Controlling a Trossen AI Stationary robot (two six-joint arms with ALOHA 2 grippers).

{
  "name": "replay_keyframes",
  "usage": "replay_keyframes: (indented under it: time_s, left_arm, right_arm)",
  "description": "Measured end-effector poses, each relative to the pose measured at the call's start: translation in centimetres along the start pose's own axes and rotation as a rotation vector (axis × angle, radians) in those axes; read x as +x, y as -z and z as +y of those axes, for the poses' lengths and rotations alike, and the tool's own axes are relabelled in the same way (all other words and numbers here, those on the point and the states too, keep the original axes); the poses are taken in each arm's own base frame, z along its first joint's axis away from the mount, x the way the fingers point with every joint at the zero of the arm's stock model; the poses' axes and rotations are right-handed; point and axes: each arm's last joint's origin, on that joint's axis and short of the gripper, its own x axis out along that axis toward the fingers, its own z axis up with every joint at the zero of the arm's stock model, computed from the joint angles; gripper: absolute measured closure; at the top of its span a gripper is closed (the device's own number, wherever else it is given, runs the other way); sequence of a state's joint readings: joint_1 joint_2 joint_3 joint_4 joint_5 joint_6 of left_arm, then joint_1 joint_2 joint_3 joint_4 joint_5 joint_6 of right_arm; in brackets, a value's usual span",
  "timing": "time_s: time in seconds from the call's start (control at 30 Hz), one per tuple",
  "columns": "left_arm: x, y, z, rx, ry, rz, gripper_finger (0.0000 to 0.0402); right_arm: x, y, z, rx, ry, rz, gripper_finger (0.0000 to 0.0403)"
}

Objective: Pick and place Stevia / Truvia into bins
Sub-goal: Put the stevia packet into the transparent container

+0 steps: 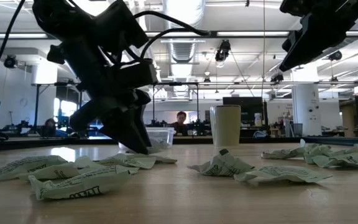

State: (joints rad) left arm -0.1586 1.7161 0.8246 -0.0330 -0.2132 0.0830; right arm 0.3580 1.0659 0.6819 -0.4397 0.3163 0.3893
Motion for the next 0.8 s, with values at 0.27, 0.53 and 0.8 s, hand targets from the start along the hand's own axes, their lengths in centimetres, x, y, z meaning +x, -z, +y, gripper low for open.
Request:
replay_keyframes:
  time_s: [0.27, 0.53, 0.8]
  left_arm:
    - [0.0, 0.0, 0.1, 0.002, -0.002, 0.002, 0.0398]
    - [-0.9, -1.1, 0.9, -0.005, -0.201, -0.027, 0.0401]
    - [-4.2, -2.1, 2.8, -0.040, -0.556, -0.077, 0.0401]
  right_arm:
    - [0.0, 0.0, 0.0, 0.000, 0.000, 0.000, 0.0330]
    - [0.0, 0.0, 0.0, -0.005, -0.001, -0.001, 0.0330]
    - [0.0, 0.0, 0.0, -0.007, -0.002, -0.003, 0.0339]
